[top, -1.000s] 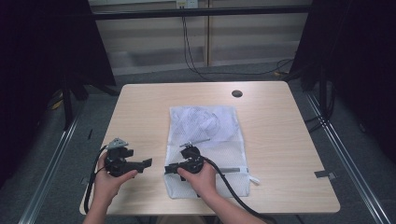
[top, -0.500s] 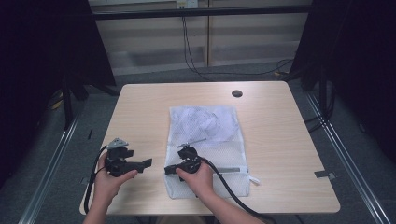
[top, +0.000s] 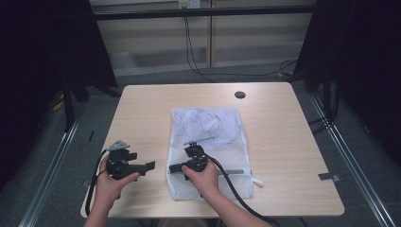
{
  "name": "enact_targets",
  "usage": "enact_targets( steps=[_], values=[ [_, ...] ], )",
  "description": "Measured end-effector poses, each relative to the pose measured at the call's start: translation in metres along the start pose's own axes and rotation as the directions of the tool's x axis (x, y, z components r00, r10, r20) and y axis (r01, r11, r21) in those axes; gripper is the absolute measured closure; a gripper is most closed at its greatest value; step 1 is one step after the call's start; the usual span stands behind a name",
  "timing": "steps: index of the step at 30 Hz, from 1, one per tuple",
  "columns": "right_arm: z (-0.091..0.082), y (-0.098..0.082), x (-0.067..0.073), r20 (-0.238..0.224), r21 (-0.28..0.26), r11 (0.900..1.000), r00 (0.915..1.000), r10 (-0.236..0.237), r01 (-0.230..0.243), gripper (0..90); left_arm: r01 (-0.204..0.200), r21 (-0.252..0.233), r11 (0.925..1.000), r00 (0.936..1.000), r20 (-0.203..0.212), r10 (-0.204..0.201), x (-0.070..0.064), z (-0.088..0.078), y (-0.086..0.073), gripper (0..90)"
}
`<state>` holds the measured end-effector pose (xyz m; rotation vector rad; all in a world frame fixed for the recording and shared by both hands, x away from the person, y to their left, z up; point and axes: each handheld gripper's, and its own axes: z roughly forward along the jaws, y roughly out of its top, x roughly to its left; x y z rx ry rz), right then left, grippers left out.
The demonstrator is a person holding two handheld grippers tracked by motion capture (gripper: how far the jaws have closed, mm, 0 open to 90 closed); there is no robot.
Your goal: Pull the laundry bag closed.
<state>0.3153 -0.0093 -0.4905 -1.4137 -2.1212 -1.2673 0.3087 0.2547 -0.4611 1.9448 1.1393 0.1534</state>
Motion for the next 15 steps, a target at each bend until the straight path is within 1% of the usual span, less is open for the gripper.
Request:
enact_targets(
  steps=[1,3,5,7,8,9,12,13,14,15],
  values=[
    [-0.002,0.001,0.0,0.001,-0.009,1.0,1.0,-0.004,0.005,86.6,0.005,-0.002,1.0,0.9999,0.011,-0.005,0.0,0.0,0.0,5.6],
    [-0.007,0.002,0.0,-0.007,-0.018,1.0,0.9999,0.01,-0.01,86.7,0.015,0.002,0.9999,0.9995,0.028,-0.015,-0.003,0.001,0.0,5.6],
    [-0.01,0.003,0.001,-0.008,-0.024,1.0,0.9999,0.009,-0.009,86.7,0.011,0.009,0.9999,0.9994,0.032,-0.012,-0.004,0.001,0.0,5.6],
    [-0.011,0.003,0.0,-0.01,-0.033,0.999,0.9999,0.007,-0.007,86.7,0.019,0.018,0.9997,0.999,0.04,-0.019,-0.007,0.004,0.0,5.6],
    [-0.012,0.004,-0.001,-0.02,-0.042,0.999,0.9997,0.011,-0.011,86.7,0.018,0.022,0.9996,0.9988,0.045,-0.018,-0.007,0.005,0.0,5.6],
    [-0.013,0.004,-0.001,-0.025,-0.042,0.999,0.9995,0.019,-0.02,86.7,0.017,0.027,0.9995,0.9982,0.057,-0.019,-0.008,0.006,0.0,5.6],
    [-0.015,0.004,-0.001,-0.03,-0.04,0.999,0.9993,0.023,-0.024,86.7,0.025,0.03,0.9992,0.9956,0.09,-0.028,-0.012,0.009,0.0,5.5],
    [-0.015,0.004,-0.001,-0.028,-0.04,0.999,0.9994,0.02,-0.021,86.8,0.038,0.023,0.999,0.9945,0.097,-0.04,-0.014,0.011,-0.001,5.5],
    [-0.015,0.004,-0.001,-0.028,-0.038,0.999,0.9994,0.02,-0.021,86.7,0.035,0.025,0.9991,0.9939,0.104,-0.038,-0.013,0.011,-0.001,5.5],
    [-0.015,0.004,-0.001,-0.028,-0.038,0.999,0.9994,0.02,-0.021,86.7,0.045,0.024,0.9987,0.9926,0.112,-0.047,-0.013,0.012,-0.002,5.5]
  ],
)
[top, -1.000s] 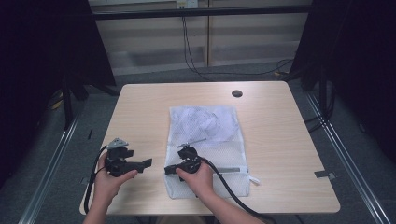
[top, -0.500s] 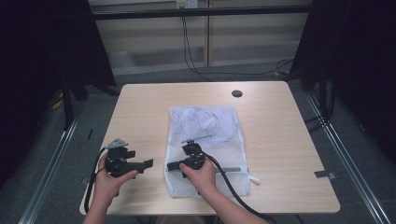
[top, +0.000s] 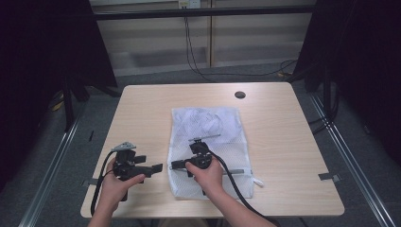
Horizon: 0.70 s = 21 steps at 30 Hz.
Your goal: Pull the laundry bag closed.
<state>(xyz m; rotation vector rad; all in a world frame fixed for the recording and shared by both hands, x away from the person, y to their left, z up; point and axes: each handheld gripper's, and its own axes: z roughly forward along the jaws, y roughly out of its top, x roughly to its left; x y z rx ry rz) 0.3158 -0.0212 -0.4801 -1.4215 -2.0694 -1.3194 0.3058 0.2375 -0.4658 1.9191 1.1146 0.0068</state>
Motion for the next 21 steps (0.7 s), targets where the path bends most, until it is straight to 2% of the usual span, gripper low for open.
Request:
enact_targets(
  steps=[2,13,21],
  values=[
    [-0.001,0.001,0.0,-0.003,-0.012,1.0,1.0,-0.003,0.003,86.7,-0.008,0.01,0.9999,1.0,-0.004,0.008,-0.001,0.001,-0.001,5.4],
    [-0.006,0.003,0.001,0.002,-0.026,1.0,0.9999,-0.011,0.011,86.7,-0.006,0.042,0.9991,0.9994,0.035,0.005,-0.007,0.009,-0.002,6.9],
    [-0.009,0.004,0.001,-0.002,-0.023,1.0,1.0,-0.006,0.006,86.8,0.027,0.023,0.9994,0.9934,0.111,-0.029,-0.01,0.018,-0.006,16.3]
  ],
)
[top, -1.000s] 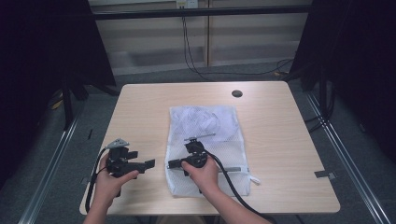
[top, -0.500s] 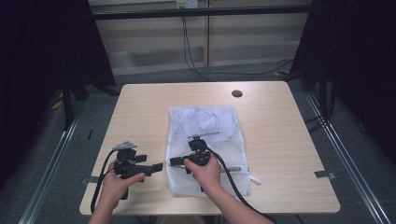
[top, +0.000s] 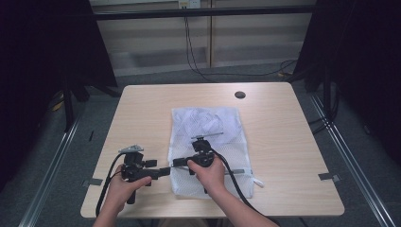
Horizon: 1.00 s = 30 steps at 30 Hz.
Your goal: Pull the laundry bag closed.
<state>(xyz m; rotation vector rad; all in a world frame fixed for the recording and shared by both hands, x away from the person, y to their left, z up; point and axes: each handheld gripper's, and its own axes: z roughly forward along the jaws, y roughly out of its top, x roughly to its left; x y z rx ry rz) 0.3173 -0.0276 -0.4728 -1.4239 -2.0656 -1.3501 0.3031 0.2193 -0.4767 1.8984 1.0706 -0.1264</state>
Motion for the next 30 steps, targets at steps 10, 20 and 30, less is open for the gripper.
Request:
enact_targets(
  steps=[10,20,30],
  values=[
    [0.001,0.0,0.002,-0.006,0.005,1.0,1.0,0.001,-0.001,86.8,0.004,0.05,0.9987,0.9993,0.036,-0.005,-0.006,0.01,0.0,24.6],
    [-0.002,0.003,0.003,-0.005,-0.008,1.0,1.0,-0.004,0.004,86.8,0.011,0.063,0.9979,0.9965,0.082,-0.016,-0.007,0.017,0.001,40.1],
    [-0.001,0.003,0.004,-0.013,-0.009,1.0,0.9999,0.001,-0.001,86.7,0.037,0.09,0.9952,0.9923,0.115,-0.047,-0.008,0.026,0.001,48.9]
  ],
)
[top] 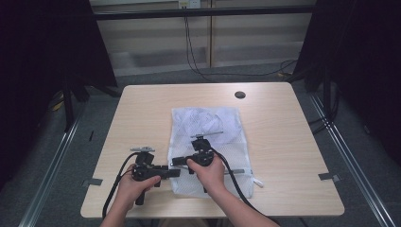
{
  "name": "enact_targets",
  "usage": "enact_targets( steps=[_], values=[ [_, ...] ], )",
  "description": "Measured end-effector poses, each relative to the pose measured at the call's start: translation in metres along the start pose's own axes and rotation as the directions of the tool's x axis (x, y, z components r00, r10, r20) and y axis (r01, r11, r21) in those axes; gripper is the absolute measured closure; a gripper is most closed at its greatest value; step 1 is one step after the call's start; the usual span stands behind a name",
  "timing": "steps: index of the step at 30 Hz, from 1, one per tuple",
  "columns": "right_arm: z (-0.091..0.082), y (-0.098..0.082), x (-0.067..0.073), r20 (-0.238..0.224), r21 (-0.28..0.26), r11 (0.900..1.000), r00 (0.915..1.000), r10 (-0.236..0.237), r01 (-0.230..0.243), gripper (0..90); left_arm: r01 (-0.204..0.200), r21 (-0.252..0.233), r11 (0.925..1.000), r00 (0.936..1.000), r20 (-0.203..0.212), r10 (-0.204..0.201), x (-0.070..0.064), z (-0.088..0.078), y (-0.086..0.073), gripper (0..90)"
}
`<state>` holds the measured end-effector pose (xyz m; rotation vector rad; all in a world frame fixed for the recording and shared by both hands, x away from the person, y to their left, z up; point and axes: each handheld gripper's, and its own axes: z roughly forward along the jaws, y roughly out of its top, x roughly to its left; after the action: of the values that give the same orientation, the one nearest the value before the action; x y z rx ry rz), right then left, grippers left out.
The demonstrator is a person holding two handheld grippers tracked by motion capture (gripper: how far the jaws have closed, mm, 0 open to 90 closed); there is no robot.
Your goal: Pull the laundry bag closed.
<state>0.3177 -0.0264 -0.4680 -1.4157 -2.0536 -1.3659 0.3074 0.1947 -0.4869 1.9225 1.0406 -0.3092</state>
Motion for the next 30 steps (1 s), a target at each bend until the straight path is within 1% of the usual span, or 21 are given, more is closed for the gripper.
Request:
enact_targets(
  steps=[1,3,4,7,8,9,12,15,16,17,19,20,23,28,30],
  values=[
    [-0.0001,0.0,0.0001,0.0,0.002,1.0,1.0,0.002,-0.002,86.7,0.003,0.003,1.0,1.0,-0.002,-0.003,-0.0005,0.0006,-0.0002,50.1],
    [-0.0001,0.0001,0.0001,0.001,0.001,1.0,1.0,0.002,-0.002,86.7,-0.005,0.01,0.9999,1.0,-0.005,0.005,-0.0007,0.0015,-0.0001,51.4],
    [-0.0001,0.0001,0.0001,-0.002,0.001,1.0,1.0,0.003,-0.003,86.7,0.002,0.005,1.0,1.0,-0.006,-0.002,-0.0015,0.0024,-0.0001,52.8],
    [-0.0003,0.0002,0.0002,-0.002,0.003,1.0,1.0,0.002,-0.002,86.7,0.0,0.007,1.0,1.0,0.001,0.0,-0.0014,0.0029,0.0008,59.5],
    [-0.0003,0.0002,0.0004,-0.003,0.003,1.0,1.0,0.003,-0.003,86.8,0.001,0.008,1.0,1.0,0.007,-0.001,-0.0013,0.0031,0.0012,62.5],
    [-0.0007,0.0004,0.0002,-0.005,0.001,1.0,1.0,-0.001,0.001,86.8,0.006,0.009,0.9999,0.9999,0.012,-0.006,-0.0015,0.0033,0.0014,67.8],
    [-0.0013,0.0007,0.0003,-0.006,0.001,1.0,1.0,0.004,-0.004,86.7,0.014,0.007,0.9999,0.9996,0.025,-0.014,-0.0023,0.0043,0.0018,73.3],
    [-0.0018,0.001,0.0004,-0.006,0.001,1.0,0.9999,0.009,-0.009,86.8,0.015,0.011,0.9998,0.9996,0.025,-0.015,-0.0024,0.0041,0.002,78.5],
    [-0.0018,0.001,0.0004,-0.006,0.001,1.0,0.9999,0.009,-0.009,86.8,0.018,0.012,0.9998,0.9995,0.024,-0.018,-0.0022,0.0037,0.0022,78.5],
    [-0.0022,0.0013,0.0001,-0.009,0.001,1.0,0.9999,0.011,-0.011,86.8,0.015,0.015,0.9998,0.9997,0.02,-0.016,-0.0017,0.0028,0.0026,82.9],
    [-0.0023,0.0014,0.0,-0.008,0.001,1.0,0.9999,0.011,-0.011,86.8,0.03,0.014,0.9994,0.9992,0.024,-0.031,-0.0014,0.0024,0.003,84.4],
    [-0.0025,0.0015,-0.0002,-0.009,0.0,1.0,0.9999,0.01,-0.01,86.8,0.032,0.014,0.9994,0.9993,0.02,-0.032,-0.0014,0.0023,0.0031,86.1],
    [-0.0027,0.0017,-0.0006,-0.012,0.002,1.0,0.9999,0.012,-0.012,86.8,0.034,0.017,0.9993,0.9992,0.02,-0.035,-0.0015,0.002,0.0035,87.2],
    [-0.003,0.0018,-0.0014,-0.014,0.003,1.0,0.9999,0.007,-0.007,86.8,0.04,0.025,0.9989,0.999,0.017,-0.041,-0.0018,0.0017,0.004,87.6],
    [-0.0037,0.0019,-0.0011,-0.015,0.008,1.0,0.9998,0.014,-0.014,86.8,0.043,0.028,0.9987,0.999,0.014,-0.043,-0.0023,0.0015,0.0042,87.7]
  ],
)
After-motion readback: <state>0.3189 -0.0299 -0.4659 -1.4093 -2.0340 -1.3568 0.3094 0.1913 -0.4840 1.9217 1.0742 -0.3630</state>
